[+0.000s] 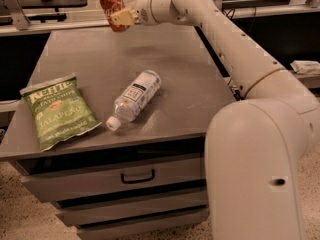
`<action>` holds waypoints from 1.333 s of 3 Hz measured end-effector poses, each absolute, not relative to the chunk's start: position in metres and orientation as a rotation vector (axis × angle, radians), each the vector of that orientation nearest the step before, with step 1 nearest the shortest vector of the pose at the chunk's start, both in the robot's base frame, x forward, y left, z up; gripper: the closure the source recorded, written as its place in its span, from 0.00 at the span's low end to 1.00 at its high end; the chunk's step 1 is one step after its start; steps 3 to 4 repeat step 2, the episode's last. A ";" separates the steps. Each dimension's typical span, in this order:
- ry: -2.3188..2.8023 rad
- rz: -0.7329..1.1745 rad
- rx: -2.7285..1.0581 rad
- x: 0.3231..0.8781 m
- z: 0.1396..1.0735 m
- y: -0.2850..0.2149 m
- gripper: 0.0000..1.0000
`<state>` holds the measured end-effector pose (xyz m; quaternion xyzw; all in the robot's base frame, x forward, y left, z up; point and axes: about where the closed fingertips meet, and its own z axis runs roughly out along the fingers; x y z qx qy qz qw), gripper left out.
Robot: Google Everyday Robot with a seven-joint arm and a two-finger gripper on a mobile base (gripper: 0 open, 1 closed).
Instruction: Pick coke can
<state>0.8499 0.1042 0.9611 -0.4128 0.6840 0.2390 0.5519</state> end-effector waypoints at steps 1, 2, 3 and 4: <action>1.653 0.548 -0.958 0.810 0.961 0.094 1.00; 1.653 0.548 -0.958 0.810 0.961 0.094 1.00; 1.653 0.548 -0.958 0.810 0.961 0.094 1.00; 1.653 0.548 -0.958 0.810 0.961 0.094 1.00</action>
Offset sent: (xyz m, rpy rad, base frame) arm -0.0280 -0.0147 0.0157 0.0027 -0.0024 -0.0334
